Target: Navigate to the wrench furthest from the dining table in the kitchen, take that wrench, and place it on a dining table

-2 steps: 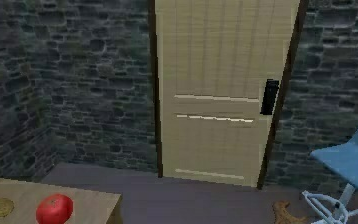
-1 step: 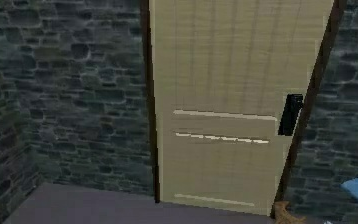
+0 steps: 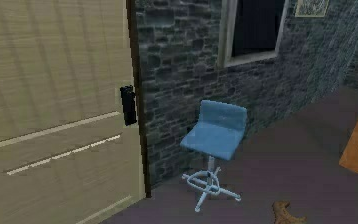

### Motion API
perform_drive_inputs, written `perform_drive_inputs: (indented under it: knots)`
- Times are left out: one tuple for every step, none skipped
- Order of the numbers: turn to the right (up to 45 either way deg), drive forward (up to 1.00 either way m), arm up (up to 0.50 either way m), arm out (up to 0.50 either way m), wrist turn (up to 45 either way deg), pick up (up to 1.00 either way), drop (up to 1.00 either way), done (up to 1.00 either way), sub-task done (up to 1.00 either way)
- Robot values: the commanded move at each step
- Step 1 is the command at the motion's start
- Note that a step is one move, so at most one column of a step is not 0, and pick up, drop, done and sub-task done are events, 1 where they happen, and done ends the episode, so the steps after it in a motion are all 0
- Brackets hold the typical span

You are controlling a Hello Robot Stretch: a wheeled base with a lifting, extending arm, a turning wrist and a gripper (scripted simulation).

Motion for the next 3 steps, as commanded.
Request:
perform_drive_inputs:
  knots:
    - [36.0,0.00,0.00,0.00,0.0,0.00,0.00,0.00,0.00]
    - [-45.0,0.00,0.00,0.00,0.0,0.00,0.00,0.00,0.00]
    - [-30.0,0.00,0.00,0.00,0.0,0.00,0.00,0.00,0.00]
